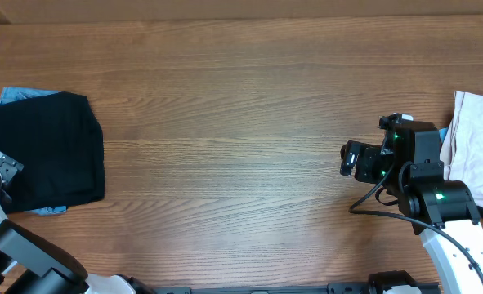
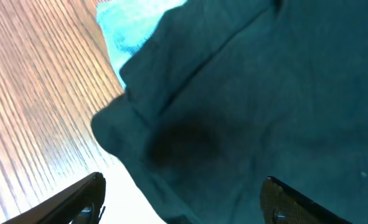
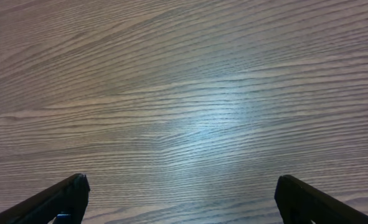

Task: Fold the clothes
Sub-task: 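Grasp the black garment with the left gripper and lift it, then drag the black garment toward table center with the left gripper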

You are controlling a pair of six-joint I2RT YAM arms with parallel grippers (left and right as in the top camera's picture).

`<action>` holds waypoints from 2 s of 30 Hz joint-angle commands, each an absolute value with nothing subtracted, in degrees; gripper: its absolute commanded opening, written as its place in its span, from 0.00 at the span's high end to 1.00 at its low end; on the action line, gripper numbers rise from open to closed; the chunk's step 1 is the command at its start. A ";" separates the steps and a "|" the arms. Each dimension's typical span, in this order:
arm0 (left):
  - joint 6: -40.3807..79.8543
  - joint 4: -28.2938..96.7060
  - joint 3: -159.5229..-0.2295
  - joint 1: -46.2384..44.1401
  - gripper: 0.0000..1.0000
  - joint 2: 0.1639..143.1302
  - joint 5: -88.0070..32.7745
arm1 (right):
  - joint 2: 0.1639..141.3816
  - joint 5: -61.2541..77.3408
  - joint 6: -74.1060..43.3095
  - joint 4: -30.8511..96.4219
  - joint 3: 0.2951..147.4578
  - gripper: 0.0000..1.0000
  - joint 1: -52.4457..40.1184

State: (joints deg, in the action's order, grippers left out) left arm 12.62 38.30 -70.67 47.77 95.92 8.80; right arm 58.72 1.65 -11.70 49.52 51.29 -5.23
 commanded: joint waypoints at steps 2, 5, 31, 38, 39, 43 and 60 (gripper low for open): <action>10.26 36.97 -71.83 49.65 0.21 98.35 11.31 | 58.00 1.45 -11.05 49.50 52.84 0.00 -5.08; 10.26 36.71 -71.83 51.20 0.21 100.47 10.92 | 58.00 1.30 -11.05 49.52 52.84 0.00 -5.08; 13.54 28.08 -91.94 16.14 0.96 95.11 -46.39 | 58.00 1.10 -11.07 50.19 52.84 0.00 -5.08; 1.58 39.09 -102.91 -11.31 0.96 95.13 -42.02 | 58.00 1.10 -11.07 50.37 52.84 0.00 -5.08; 0.21 41.89 -102.91 -11.51 0.96 95.13 -40.05 | 58.00 1.10 -11.07 50.37 52.84 0.00 -5.08; -1.72 43.33 -102.98 -9.82 0.96 94.41 -42.46 | 58.00 1.10 -11.07 50.35 52.84 0.00 -5.08; -4.71 28.01 -103.09 -9.61 0.96 72.05 -17.02 | 59.96 1.10 -11.07 50.68 52.84 0.00 -5.08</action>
State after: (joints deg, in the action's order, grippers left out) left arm -3.60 30.83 -102.74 -9.98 65.08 -19.44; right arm 60.12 1.45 -11.51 50.61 51.37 -5.23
